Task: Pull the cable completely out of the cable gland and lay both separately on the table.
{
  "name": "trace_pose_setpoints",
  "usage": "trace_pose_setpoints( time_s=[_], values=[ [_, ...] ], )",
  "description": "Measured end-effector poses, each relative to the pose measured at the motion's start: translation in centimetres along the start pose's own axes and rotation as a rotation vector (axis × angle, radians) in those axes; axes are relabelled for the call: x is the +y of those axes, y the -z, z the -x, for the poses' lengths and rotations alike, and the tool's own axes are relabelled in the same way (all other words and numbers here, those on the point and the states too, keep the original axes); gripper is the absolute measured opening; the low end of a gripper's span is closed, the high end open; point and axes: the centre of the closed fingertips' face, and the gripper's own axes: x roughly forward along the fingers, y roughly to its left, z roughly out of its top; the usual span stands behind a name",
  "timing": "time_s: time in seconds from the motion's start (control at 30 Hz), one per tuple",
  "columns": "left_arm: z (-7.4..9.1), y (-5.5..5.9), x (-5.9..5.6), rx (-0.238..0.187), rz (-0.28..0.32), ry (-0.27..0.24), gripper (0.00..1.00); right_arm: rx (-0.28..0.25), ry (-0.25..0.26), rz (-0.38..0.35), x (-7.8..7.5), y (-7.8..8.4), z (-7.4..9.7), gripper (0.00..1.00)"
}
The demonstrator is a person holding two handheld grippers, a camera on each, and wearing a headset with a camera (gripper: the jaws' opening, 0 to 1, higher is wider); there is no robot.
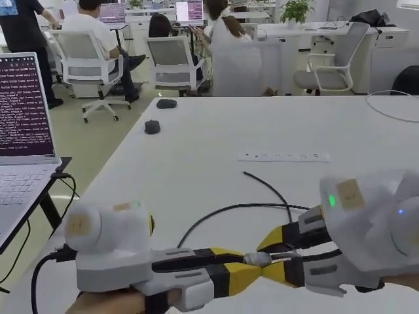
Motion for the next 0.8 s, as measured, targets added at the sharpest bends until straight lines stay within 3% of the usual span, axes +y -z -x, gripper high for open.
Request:
trace_pose_setpoints(
  time_s=[0.27, 0.47, 0.57, 0.6, 0.7, 0.77, 0.8],
  values=[
    [0.4, -0.5, 0.0, -0.013, 0.110, 0.022, 0.16, -0.021, 0.049, 0.106, -0.1, -0.7, 0.1, 0.14],
    [0.5, -0.4, -0.5, 0.003, 0.050, 0.028, 0.15, -0.053, 0.047, 0.160, 0.1, -0.8, 0.2, 0.14],
    [0.4, -0.4, -0.8, 0.001, 0.005, 0.037, 0.15, -0.080, 0.015, 0.171, 0.2, -0.6, 0.8, 0.14],
    [0.4, -0.5, -0.9, -0.001, -0.016, 0.039, 0.15, -0.099, 0.000, 0.159, 0.2, -0.7, 1.0, 0.14],
    [0.5, -0.8, -1.4, -0.014, -0.088, 0.054, 0.15, -0.166, -0.043, 0.032, -0.2, -0.4, 2.4, 0.18],
    [0.5, -1.1, -2.0, -0.028, -0.117, 0.078, 0.15, -0.233, -0.087, -0.129, -0.7, -0.3, 3.7, 0.25],
    [0.4, -1.3, -2.5, -0.033, -0.166, 0.099, 0.15, -0.283, -0.115, -0.219, -1.0, -0.4, 4.3, 0.26]
  ],
)
